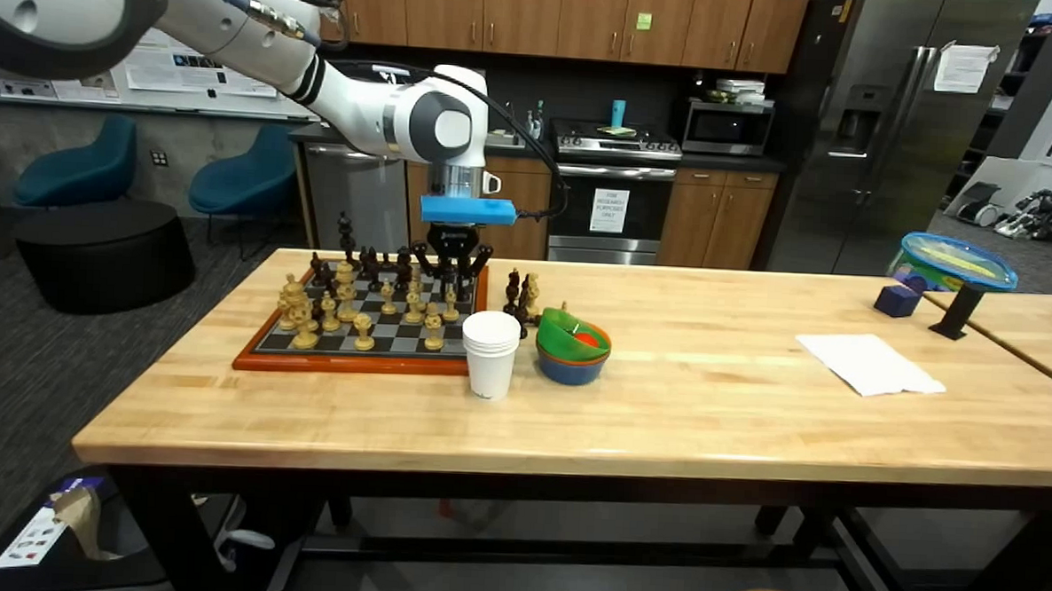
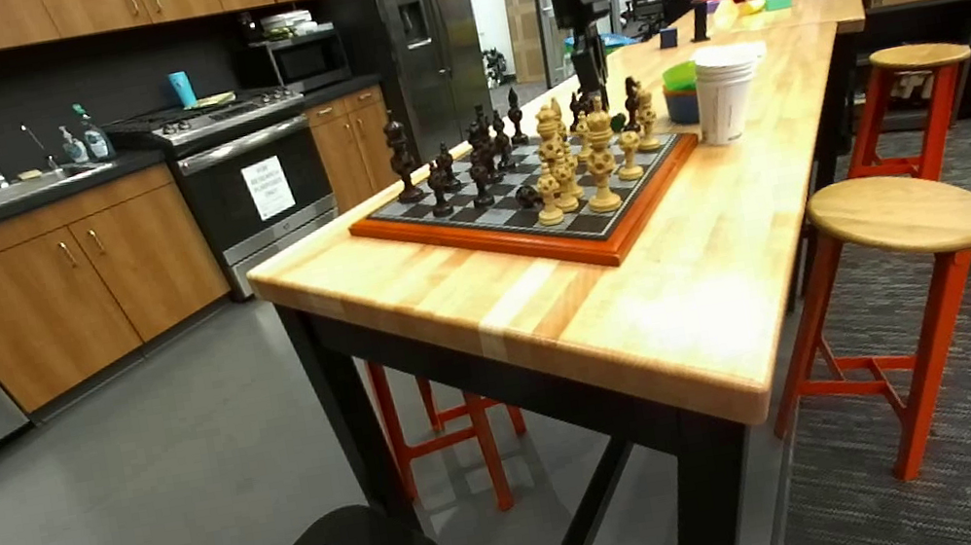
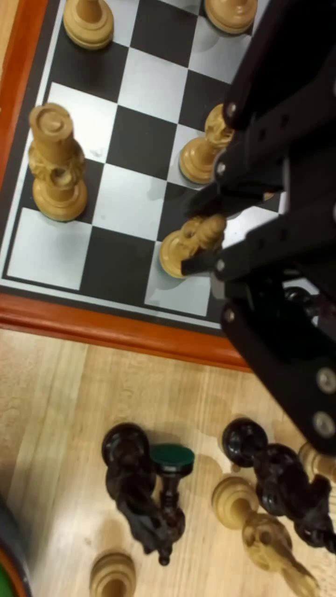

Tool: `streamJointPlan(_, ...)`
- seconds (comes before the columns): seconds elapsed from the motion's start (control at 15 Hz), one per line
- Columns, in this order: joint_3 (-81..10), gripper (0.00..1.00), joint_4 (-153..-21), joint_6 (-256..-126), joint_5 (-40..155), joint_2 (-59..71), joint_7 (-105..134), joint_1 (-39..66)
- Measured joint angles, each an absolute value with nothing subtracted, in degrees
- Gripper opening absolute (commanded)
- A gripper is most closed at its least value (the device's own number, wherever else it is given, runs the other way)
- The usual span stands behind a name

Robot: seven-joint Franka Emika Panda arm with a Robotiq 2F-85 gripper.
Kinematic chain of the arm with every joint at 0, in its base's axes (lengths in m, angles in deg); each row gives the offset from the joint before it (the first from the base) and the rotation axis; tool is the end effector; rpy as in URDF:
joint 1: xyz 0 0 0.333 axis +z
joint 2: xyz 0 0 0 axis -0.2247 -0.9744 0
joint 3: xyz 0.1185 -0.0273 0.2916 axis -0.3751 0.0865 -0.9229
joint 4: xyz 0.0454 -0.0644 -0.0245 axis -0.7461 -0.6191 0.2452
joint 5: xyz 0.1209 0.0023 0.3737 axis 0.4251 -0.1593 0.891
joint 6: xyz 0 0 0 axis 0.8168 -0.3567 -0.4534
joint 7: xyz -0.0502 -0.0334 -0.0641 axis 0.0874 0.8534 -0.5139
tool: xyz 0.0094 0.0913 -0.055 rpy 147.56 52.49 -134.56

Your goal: Move the bishop from 2c to 2e

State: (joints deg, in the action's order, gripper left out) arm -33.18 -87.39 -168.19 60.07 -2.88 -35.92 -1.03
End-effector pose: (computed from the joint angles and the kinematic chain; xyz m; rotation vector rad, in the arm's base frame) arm 0.6248 -0.2233 0.3588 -3.0414 -0.6879 0.1805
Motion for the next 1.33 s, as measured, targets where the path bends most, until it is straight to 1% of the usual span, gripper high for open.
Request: streamJointPlan(1.33, -34.9, 0.06, -74.4, -164.0, 57.8, -11.1, -35.9, -0.6)
